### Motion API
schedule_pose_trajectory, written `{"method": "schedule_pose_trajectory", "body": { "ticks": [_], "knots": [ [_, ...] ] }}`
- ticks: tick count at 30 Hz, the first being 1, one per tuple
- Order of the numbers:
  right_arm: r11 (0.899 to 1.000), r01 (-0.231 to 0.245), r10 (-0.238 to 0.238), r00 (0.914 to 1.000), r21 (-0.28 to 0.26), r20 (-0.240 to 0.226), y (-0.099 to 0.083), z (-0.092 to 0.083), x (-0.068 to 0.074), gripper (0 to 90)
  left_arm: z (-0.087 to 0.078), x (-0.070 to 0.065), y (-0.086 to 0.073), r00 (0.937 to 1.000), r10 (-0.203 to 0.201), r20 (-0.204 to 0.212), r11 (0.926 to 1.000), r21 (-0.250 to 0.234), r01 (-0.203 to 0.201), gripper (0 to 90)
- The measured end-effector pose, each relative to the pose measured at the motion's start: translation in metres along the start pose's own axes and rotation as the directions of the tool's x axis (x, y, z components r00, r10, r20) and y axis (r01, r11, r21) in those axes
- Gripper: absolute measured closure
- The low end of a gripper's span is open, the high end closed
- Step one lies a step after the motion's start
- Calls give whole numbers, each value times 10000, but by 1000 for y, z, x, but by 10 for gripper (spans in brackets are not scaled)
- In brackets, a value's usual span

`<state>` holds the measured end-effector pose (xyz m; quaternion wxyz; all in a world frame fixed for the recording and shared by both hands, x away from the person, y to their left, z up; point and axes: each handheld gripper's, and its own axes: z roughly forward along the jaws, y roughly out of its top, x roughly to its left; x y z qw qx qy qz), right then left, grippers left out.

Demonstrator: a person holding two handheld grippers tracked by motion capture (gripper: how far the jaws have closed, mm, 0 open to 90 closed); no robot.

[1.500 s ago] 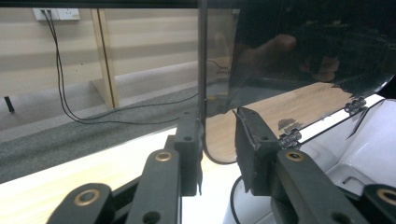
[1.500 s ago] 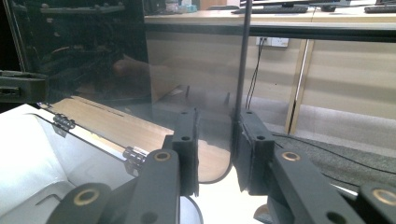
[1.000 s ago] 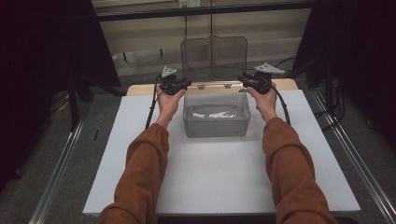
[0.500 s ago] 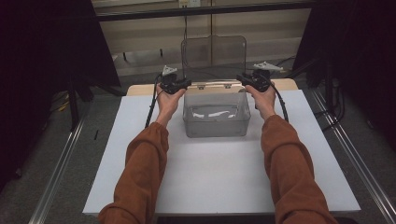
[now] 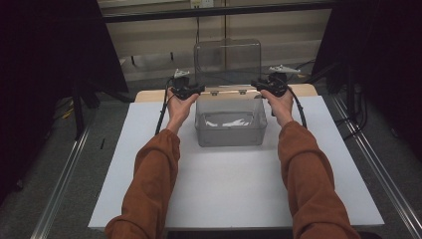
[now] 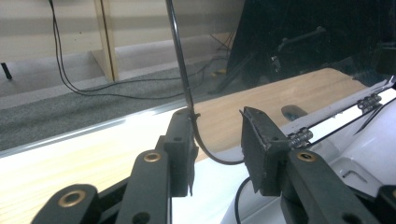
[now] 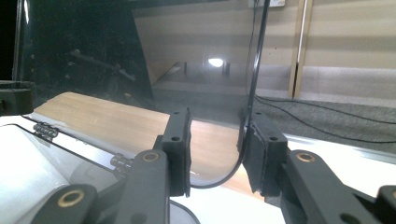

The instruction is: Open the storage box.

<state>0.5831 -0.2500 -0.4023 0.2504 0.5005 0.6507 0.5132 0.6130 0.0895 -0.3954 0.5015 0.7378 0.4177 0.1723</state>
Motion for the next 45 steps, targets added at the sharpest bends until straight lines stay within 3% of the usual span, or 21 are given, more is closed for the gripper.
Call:
{"method": "schedule_pose_trajectory", "body": {
  "ticks": [7,13,15,18,21,24,27,31,45],
  "knots": [
    [9987,-362,363,9993,352,-8,3,2,-1,633,1,0,1,9998,-187,-80,9996,216,189,636],
    [9952,-751,755,9971,630,-36,-1,4,-2,597,3,0,1,9995,-92,-309,9994,335,102,588],
    [9934,-932,939,9956,673,-71,-3,5,-4,593,4,2,-1,9990,-397,-222,9987,317,404,582],
    [9922,-1056,1067,9942,666,-132,-4,6,-5,593,5,3,-1,9984,-531,-176,9980,320,537,581],
    [9906,-1171,1185,9928,711,-158,-4,6,-6,586,5,3,-1,9985,-429,-329,9984,345,440,571],
    [9881,-1268,1280,9917,866,-84,-5,7,-6,556,6,-1,-1,9981,-82,-616,9991,411,108,576],
    [9761,-1930,1969,9799,1001,-307,-9,9,-9,546,6,-1,0,9979,-232,-612,9987,429,259,574],
    [9755,-1971,1997,9797,976,-175,-8,11,-8,546,6,3,-3,9978,-513,-410,9980,337,527,570],
    [9750,-1968,1987,9800,1035,-85,-8,12,-8,543,9,5,-5,9956,-912,-229,9956,194,917,518]
  ]
}}
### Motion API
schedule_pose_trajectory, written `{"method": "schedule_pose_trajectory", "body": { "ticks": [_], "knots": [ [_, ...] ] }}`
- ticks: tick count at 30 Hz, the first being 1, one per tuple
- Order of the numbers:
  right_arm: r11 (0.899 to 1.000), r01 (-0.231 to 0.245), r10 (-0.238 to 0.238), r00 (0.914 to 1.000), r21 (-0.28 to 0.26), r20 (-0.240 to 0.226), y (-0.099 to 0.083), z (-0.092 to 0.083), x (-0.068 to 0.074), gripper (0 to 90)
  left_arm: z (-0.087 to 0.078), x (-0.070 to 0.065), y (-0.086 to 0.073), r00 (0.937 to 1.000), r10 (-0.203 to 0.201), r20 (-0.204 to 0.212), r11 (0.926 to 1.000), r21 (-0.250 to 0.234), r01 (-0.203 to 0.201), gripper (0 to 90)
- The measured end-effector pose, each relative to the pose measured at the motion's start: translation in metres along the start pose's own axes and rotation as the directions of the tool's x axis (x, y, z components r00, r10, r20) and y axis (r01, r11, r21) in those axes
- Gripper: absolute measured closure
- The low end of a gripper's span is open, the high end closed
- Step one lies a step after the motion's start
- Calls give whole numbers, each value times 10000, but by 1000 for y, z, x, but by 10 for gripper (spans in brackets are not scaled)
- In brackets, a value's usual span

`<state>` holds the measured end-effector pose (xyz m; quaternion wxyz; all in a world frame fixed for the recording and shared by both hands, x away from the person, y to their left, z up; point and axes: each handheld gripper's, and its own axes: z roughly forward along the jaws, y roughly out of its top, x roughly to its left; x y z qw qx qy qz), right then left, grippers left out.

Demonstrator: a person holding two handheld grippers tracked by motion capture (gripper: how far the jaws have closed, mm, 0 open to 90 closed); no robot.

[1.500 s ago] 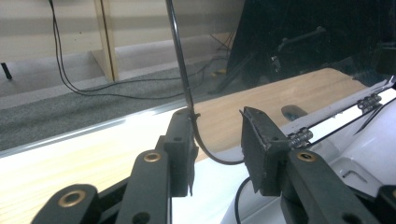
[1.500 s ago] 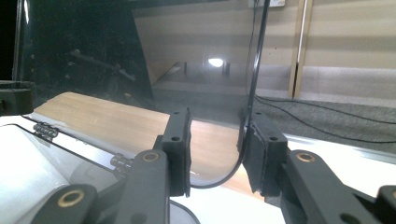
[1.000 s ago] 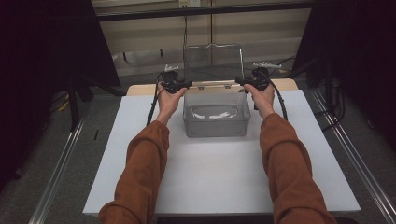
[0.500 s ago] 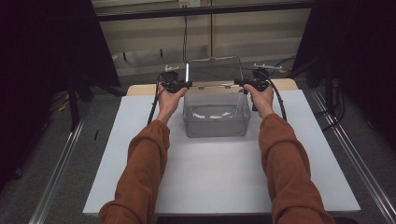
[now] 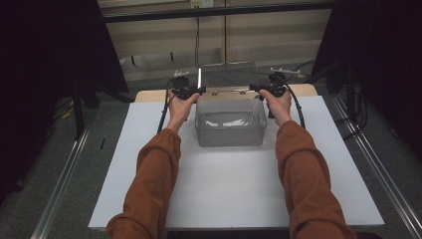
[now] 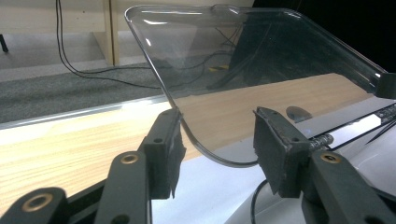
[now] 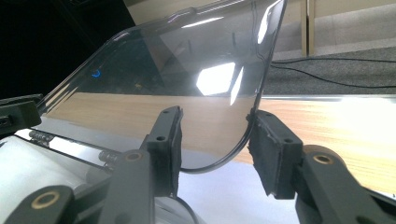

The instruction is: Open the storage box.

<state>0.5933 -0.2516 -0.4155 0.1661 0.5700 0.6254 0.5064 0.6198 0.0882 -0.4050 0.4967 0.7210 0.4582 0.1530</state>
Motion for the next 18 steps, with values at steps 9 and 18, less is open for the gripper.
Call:
{"method": "schedule_pose_trajectory", "body": {
  "ticks": [9,18],
  "knots": [
    [9991,-435,435,9991,-16,-11,-2,4,0,515,0,-2,1,9999,126,-42,9999,28,-125,509],
    [9996,-221,227,9992,-185,334,-4,6,1,438,0,-1,1,9999,105,35,9999,106,-105,503]
  ]
}}
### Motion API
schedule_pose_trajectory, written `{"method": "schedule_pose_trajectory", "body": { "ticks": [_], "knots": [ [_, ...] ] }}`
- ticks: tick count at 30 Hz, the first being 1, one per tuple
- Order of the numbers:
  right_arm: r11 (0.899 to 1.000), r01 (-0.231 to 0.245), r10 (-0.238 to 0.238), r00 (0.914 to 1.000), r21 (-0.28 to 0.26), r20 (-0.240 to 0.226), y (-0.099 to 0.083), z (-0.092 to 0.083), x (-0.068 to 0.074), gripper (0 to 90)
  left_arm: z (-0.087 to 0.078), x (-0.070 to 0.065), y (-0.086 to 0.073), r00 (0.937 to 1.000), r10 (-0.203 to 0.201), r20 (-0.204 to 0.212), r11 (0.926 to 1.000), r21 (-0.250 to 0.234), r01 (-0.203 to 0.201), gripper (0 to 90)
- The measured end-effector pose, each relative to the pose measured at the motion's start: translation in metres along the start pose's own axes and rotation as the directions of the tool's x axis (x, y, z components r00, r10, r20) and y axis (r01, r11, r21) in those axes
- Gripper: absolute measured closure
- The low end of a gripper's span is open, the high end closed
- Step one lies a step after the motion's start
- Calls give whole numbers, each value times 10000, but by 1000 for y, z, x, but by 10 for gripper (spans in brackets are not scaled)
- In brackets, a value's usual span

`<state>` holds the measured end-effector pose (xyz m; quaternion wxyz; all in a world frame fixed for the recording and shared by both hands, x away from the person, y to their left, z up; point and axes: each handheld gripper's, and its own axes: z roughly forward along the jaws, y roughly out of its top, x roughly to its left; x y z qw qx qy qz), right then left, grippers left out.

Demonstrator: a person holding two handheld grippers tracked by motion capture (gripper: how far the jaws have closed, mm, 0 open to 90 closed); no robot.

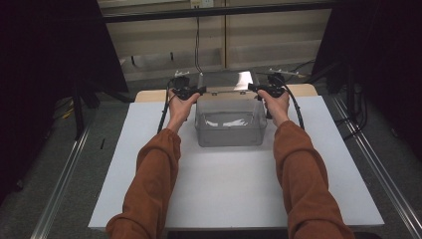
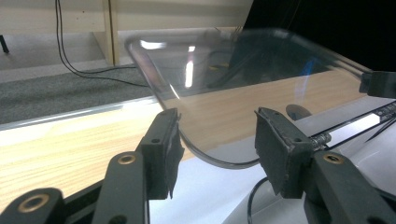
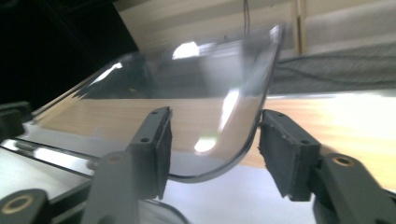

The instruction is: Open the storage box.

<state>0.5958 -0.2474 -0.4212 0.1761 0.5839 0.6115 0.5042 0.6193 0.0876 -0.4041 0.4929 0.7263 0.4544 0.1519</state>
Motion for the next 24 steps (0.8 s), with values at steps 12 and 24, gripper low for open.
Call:
{"method": "schedule_pose_trajectory", "body": {
  "ticks": [12,24],
  "knots": [
    [9922,1176,-1149,9914,-413,626,2,-1,11,374,1,5,-3,9997,-39,-257,9997,-222,33,356],
    [9816,1833,-1804,9821,-541,544,4,-7,20,174,-9,-1,2,9993,211,-322,9996,-205,-217,130]
  ]
}}
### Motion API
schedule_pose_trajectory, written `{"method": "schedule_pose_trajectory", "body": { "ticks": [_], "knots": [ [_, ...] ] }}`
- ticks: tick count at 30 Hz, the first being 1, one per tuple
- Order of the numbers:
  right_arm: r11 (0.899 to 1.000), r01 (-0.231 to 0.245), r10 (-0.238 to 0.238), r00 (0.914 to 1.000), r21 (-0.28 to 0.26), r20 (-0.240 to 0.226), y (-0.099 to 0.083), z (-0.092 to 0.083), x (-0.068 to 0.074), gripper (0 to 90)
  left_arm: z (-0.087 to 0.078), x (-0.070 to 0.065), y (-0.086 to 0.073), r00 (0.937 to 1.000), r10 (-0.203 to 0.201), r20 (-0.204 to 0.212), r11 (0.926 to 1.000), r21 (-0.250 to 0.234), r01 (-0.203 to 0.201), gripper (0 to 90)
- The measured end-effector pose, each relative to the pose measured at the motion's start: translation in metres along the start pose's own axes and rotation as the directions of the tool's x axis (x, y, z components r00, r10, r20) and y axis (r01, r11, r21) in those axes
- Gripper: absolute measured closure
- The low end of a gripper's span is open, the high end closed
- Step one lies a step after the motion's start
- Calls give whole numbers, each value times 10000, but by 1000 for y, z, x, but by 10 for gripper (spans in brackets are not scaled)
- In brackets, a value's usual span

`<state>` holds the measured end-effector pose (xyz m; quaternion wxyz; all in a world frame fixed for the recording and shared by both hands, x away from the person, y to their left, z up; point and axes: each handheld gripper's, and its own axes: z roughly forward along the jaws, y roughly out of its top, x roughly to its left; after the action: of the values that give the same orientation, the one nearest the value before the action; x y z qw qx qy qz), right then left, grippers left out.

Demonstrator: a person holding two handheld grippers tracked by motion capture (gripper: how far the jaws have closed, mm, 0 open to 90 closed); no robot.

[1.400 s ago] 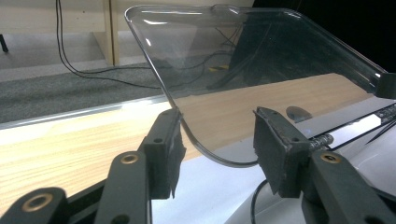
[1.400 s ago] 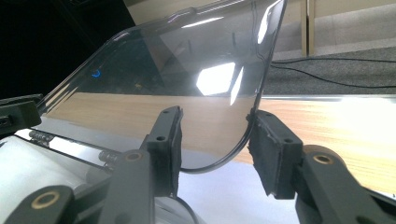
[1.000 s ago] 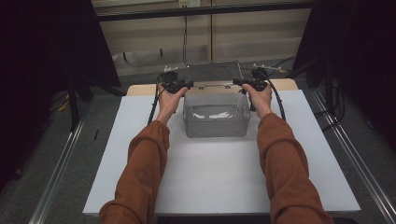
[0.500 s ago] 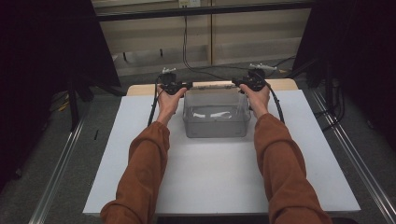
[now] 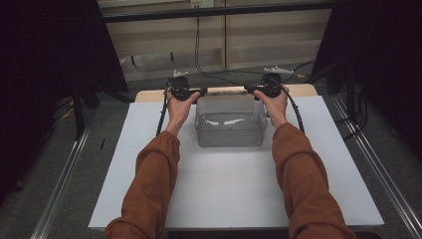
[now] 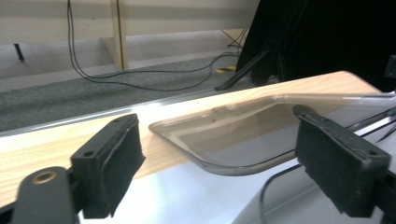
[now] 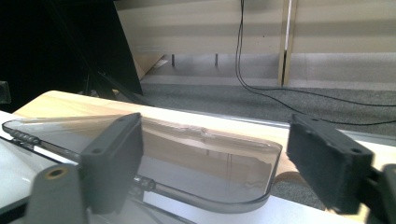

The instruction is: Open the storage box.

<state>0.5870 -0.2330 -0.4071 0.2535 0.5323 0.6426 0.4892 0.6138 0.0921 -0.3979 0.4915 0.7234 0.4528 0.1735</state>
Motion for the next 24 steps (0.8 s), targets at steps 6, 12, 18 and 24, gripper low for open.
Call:
{"method": "schedule_pose_trajectory", "body": {
  "ticks": [6,12,18,24],
  "knots": [
    [9995,235,-236,9997,-210,-38,-1,-6,2,117,-7,-1,0,9998,-6,199,9997,-237,11,91],
    [9978,473,-475,9989,-468,-29,-7,-10,2,71,-12,-6,-5,9980,459,425,9982,-412,-441,66],
    [9939,908,-899,9958,-625,173,-6,-19,5,72,-25,-7,-15,9956,580,742,9939,-976,-507,43],
    [9911,1119,-1123,9937,-715,-14,-12,-27,10,65,-35,-2,-25,9949,913,430,9909,-1034,-865,41]
  ]
}}
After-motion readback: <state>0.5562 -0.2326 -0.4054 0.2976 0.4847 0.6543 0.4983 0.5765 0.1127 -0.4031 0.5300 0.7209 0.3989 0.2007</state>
